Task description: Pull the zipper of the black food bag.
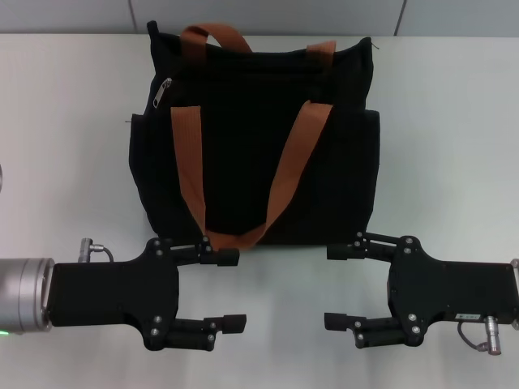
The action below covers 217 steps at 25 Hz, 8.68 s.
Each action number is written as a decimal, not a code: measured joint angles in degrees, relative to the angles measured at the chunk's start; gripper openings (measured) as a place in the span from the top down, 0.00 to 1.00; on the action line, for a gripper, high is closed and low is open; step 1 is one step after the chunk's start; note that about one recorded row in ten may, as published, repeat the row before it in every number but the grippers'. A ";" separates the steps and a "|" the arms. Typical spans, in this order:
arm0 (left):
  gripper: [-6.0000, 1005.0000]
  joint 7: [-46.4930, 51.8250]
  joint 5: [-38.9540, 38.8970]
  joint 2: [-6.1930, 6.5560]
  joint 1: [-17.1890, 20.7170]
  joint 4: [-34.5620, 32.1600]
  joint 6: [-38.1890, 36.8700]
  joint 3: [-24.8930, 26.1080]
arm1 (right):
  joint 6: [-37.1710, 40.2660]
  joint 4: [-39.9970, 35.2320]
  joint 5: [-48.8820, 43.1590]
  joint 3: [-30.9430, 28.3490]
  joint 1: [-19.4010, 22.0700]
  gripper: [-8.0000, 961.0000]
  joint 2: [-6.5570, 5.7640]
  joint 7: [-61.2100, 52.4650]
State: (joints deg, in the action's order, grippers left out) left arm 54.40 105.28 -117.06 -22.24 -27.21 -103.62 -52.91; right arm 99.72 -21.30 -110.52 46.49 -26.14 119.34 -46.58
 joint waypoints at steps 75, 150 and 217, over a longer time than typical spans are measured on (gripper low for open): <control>0.32 -5.65 0.86 -0.11 -7.41 -6.48 21.24 20.78 | -3.75 0.74 0.17 -0.09 -1.02 0.15 -0.07 -0.41; 0.97 -18.33 -12.31 -1.50 -3.45 -2.09 15.67 21.10 | -25.47 -5.77 12.88 17.02 -33.58 0.15 -0.16 -91.56; 0.97 -13.97 -12.30 -1.23 -5.70 -2.50 14.06 21.27 | -25.87 -8.59 12.89 19.76 -32.66 0.56 0.10 -90.17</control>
State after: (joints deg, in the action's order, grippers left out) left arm 40.43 92.98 -118.29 -27.94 -29.71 -89.56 -31.64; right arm 73.85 -29.89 -97.63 66.25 -58.80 119.44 -136.75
